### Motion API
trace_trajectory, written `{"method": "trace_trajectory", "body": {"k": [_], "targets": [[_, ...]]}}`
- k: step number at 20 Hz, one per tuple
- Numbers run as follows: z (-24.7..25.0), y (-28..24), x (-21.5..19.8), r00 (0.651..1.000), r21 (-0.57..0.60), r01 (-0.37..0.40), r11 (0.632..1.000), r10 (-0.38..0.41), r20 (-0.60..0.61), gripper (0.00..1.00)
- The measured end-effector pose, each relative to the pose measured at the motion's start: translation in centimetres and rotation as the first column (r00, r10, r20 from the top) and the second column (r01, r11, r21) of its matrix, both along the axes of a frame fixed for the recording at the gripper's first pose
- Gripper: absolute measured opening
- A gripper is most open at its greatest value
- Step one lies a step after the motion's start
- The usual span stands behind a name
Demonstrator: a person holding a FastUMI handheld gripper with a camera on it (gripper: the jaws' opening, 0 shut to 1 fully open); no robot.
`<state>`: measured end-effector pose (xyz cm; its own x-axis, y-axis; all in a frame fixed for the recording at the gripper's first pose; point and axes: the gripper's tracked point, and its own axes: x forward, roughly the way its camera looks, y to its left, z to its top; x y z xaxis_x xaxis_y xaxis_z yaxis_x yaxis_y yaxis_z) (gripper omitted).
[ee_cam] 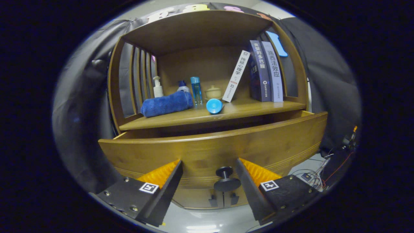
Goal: Pull open the drawer, take out the items inside it, and place them on the countertop above the cabinet.
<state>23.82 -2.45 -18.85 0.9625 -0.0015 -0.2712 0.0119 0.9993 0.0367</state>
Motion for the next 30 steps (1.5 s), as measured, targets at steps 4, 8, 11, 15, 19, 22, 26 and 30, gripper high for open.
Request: {"method": "trace_trajectory", "body": {"k": [4, 8, 11, 15, 19, 22, 26, 30], "targets": [[-0.1, 0.2, 2.3, 0.999, 0.009, 0.01, 1.0, -0.01, -0.036, 0.98], [-0.3, 0.4, 3.9, 0.998, 0.014, 0.014, 1.0, -0.014, -0.062, 0.98], [-0.8, 0.5, 4.6, 0.997, -0.003, 0.014, 1.0, -0.014, -0.078, 0.99], [-0.8, 0.7, 5.7, 0.996, 0.001, 0.02, 1.0, -0.019, -0.088, 0.99], [-1.0, 0.3, 5.4, 0.991, 0.004, 0.045, 0.999, -0.044, -0.126, 0.99], [-0.4, 0.2, 4.2, 0.99, 0.027, 0.066, 0.997, -0.062, -0.13, 0.99], [1.3, 0.3, 1.1, 0.99, 0.052, 0.064, 0.997, -0.057, -0.128, 0.99], [5.0, -0.2, -2.2, 0.994, 0.055, 0.069, 0.996, -0.064, -0.085, 0.99]]}}
